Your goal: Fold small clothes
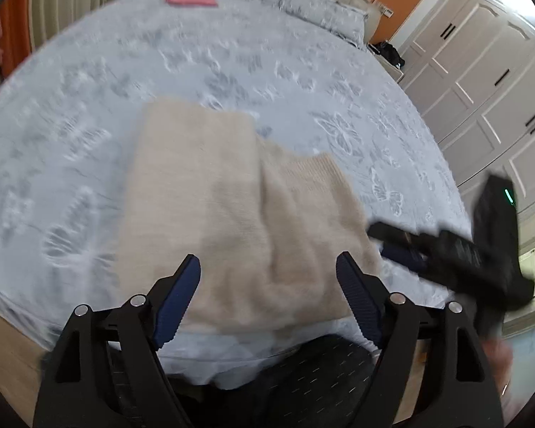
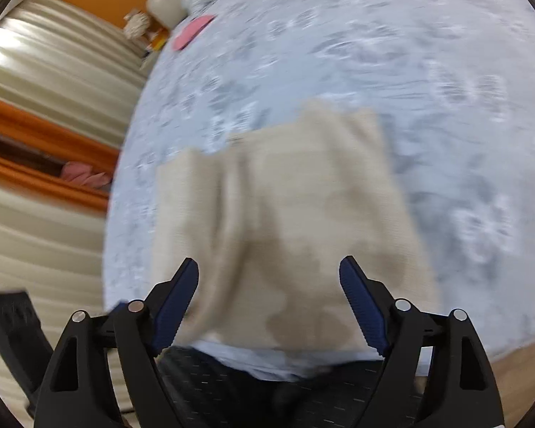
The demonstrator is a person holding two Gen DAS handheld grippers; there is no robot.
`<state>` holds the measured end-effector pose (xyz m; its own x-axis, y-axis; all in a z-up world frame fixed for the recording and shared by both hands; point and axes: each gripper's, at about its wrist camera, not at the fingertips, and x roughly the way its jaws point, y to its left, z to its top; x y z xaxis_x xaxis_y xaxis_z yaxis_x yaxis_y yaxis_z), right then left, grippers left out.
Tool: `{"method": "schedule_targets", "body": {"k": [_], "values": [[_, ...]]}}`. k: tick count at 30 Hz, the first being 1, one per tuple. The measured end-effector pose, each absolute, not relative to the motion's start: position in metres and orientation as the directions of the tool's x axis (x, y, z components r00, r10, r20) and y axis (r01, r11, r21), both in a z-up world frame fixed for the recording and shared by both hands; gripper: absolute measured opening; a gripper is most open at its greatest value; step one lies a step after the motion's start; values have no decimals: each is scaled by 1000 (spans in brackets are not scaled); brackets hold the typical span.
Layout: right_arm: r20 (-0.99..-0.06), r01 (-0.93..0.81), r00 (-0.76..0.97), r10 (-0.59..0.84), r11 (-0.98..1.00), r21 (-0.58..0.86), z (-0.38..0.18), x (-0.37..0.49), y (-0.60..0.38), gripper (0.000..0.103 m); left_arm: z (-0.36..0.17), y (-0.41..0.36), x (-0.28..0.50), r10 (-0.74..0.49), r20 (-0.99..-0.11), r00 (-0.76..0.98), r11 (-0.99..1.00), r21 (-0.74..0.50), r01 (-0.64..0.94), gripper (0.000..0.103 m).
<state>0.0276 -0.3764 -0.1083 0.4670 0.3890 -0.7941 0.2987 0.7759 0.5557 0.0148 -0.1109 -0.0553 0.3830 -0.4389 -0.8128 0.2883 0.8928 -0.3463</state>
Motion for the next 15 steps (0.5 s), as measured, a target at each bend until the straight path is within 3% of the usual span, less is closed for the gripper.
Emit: {"method": "schedule_targets", "body": {"k": [5, 13, 14, 15], "values": [[-805, 271, 383, 453, 778, 567, -126, 69, -333, 82, -47, -75, -5, -354, -840, 411, 927, -257, 273, 78], [-846, 325, 266, 463, 783, 531, -161, 83, -279, 81, -50, -45, -32, -314, -861, 401, 942, -228, 248, 78], [-849, 321, 258, 461, 788, 526, -163, 83, -269, 79, -51, -42, -34, -308, -863, 401, 943, -223, 246, 78], [-850, 315, 260, 458, 792, 523, -162, 82, -265, 66, -51, -40, -36, -305, -864, 400, 944, -220, 247, 78]]}}
